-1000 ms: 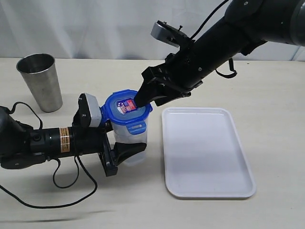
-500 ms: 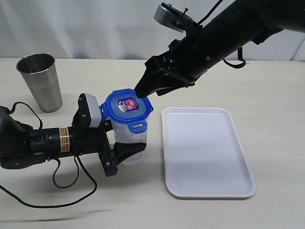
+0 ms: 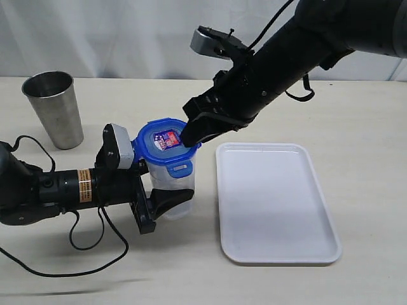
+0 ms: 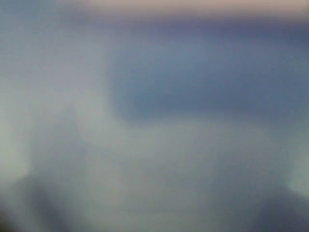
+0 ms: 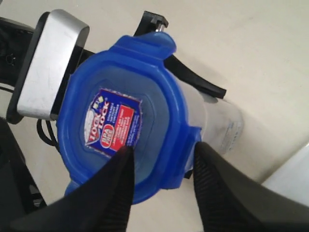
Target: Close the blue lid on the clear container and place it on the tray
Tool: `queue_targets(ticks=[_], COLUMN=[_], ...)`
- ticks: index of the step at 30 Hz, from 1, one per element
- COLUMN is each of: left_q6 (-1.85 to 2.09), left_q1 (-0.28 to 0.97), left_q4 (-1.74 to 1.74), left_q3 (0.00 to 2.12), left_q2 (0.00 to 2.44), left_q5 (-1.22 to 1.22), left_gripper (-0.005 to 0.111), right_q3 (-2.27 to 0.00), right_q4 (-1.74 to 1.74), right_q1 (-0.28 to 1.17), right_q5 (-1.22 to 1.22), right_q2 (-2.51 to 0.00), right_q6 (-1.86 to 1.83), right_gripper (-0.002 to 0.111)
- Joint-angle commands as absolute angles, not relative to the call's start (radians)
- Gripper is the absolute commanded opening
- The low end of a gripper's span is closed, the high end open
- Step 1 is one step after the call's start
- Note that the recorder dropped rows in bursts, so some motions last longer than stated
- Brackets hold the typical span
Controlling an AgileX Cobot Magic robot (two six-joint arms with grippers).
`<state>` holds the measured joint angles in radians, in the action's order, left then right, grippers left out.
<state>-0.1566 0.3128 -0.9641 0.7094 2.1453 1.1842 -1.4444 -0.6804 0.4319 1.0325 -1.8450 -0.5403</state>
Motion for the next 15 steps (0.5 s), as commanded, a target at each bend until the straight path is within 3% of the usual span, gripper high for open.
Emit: queue_targets(ticks=[1,15], left_q6=[-0.147,-0.147], left_q1=[0.315,0.315], left_q4=[-0.948,-0.952], left_q3=[0.712,0.712], left_q2=[2.147,2.147], left_q5=[1.165,1.165], left_gripper=[0.0,0.0], right_q3=[-1.44,-1.438], right_q4=[-0.629,-0.58], right_q1=[0.471,0.486], right_q5=[1.037,1.086], right_q2=[-1.85,-1.926], right_q6=[-0.5,-0.488], right_gripper=[0.038,0.038])
